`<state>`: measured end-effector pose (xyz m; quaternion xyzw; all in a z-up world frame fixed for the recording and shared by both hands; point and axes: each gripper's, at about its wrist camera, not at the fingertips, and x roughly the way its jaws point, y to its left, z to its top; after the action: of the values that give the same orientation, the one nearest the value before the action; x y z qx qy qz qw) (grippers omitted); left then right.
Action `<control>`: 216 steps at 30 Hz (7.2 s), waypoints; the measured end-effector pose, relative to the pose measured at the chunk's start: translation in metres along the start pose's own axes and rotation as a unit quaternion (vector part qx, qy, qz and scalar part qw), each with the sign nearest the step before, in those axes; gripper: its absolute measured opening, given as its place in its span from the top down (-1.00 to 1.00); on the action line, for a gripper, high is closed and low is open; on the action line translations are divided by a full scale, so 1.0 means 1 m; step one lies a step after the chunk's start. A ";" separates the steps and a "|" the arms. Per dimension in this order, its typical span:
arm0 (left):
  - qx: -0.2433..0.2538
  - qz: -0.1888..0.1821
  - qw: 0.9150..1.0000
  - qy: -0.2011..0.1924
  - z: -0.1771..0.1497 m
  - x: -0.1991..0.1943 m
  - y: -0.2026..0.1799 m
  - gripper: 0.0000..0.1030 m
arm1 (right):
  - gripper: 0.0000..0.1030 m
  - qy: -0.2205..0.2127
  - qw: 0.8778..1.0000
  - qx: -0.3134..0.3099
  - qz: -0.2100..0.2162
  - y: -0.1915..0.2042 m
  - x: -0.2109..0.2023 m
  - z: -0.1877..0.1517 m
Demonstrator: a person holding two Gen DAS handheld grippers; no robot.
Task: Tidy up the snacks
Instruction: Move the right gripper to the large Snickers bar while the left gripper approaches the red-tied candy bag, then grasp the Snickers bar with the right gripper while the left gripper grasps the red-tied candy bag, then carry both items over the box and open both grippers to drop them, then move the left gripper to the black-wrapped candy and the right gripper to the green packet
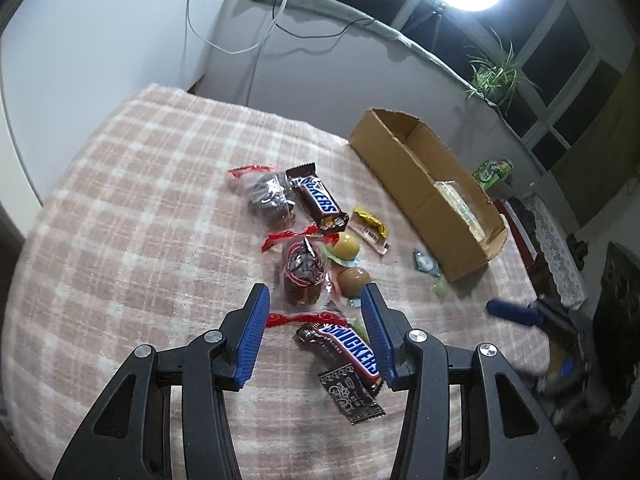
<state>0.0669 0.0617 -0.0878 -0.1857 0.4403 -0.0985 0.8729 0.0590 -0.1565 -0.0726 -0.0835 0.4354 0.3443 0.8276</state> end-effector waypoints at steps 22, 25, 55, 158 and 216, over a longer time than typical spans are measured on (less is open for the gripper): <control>-0.010 -0.020 0.999 0.030 0.015 0.044 0.017 0.10 | 0.01 0.085 0.994 0.025 0.070 0.037 0.083 0.011; -0.011 -0.021 0.999 0.030 0.016 0.046 0.018 0.10 | 0.01 0.083 0.992 0.056 0.082 0.027 0.085 0.018; 0.006 -0.015 1.000 0.022 0.012 0.050 0.020 0.42 | 0.38 0.094 0.988 0.077 0.091 0.017 0.099 0.019; 0.129 -0.034 0.991 -0.007 0.122 0.122 -0.135 0.42 | 0.42 -0.039 0.977 0.168 -0.123 -0.219 -0.046 0.045; 0.043 0.054 0.997 -0.016 -0.028 -0.010 -0.044 0.05 | -0.36 0.014 1.000 0.009 -0.010 -0.057 0.001 0.020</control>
<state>0.0383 0.0184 -0.0776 -0.1250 0.4313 -0.0670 0.8910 0.1089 -0.1897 -0.0704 -0.0850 0.4496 0.3310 0.8253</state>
